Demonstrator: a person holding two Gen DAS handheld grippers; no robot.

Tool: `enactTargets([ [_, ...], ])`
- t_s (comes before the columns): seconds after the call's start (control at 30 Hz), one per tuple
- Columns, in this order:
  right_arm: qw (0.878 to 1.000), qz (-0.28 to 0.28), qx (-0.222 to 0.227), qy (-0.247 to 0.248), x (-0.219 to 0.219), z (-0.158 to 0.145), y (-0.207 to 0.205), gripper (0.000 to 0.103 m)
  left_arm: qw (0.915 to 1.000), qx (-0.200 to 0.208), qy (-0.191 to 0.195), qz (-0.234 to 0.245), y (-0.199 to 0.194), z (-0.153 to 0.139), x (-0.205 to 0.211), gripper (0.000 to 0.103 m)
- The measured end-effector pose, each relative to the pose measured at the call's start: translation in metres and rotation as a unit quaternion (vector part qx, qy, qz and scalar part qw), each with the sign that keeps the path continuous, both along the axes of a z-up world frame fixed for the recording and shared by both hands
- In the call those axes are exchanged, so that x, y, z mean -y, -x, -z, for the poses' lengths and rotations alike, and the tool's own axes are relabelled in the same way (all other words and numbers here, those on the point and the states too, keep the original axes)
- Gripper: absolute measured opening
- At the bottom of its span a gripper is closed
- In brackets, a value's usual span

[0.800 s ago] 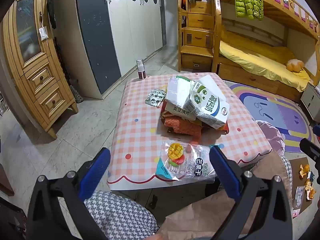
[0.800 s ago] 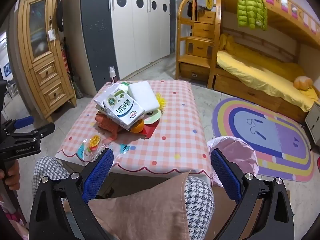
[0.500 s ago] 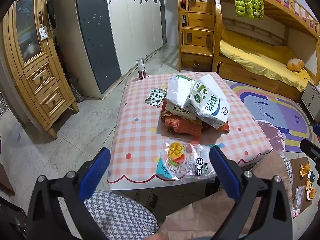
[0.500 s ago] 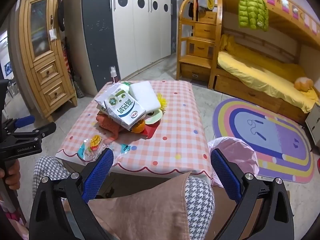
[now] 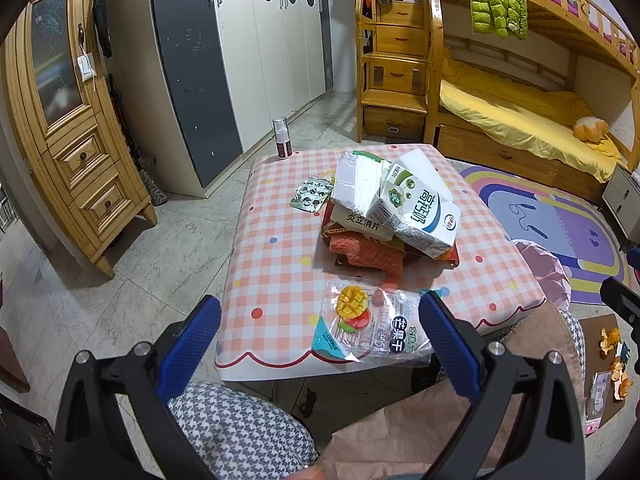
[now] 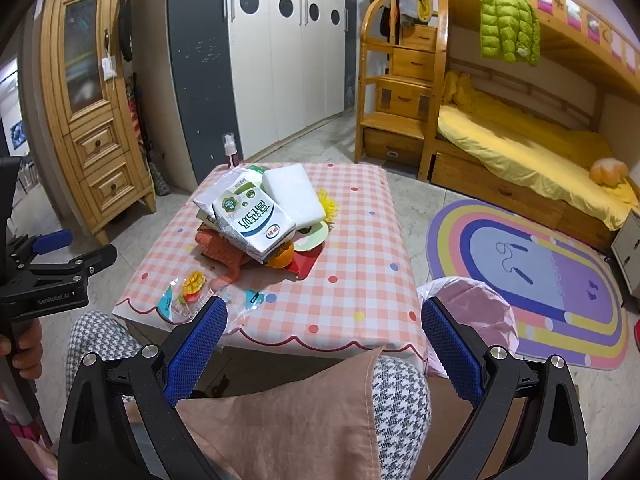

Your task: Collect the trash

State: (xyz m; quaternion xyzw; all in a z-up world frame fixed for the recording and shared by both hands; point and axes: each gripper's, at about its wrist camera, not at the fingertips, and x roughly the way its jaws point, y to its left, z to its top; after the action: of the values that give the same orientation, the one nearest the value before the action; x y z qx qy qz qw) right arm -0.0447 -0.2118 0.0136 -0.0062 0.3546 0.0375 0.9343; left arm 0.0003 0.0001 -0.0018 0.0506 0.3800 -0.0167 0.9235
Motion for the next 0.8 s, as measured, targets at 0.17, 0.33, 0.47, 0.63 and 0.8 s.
enactTargets([
  [0.17,1.0,0.0,-0.002,0.0,0.0001,0.0011,-0.0004,0.097,1.0,-0.001,0.0,0.0,0.0017,-0.0006,-0.0009,0.096],
  [0.33,1.0,0.0,-0.002,0.001,-0.0005,0.0024,-0.0007,0.097,1.0,-0.002,0.0,0.0,0.0016,-0.0003,-0.0009,0.096],
  [0.47,1.0,-0.001,-0.003,0.002,-0.0013,0.0056,-0.0018,0.097,1.0,-0.002,0.001,0.0,0.0,0.0007,-0.002,0.096],
  [0.63,1.0,0.0,-0.003,0.002,-0.0018,0.0045,-0.0015,0.097,1.0,-0.003,0.001,0.0,0.0001,0.001,-0.0024,0.096],
  [0.8,1.0,-0.001,-0.004,0.001,-0.0019,0.0066,-0.0014,0.097,1.0,-0.004,0.002,0.0,-0.0007,0.0007,-0.0022,0.096],
])
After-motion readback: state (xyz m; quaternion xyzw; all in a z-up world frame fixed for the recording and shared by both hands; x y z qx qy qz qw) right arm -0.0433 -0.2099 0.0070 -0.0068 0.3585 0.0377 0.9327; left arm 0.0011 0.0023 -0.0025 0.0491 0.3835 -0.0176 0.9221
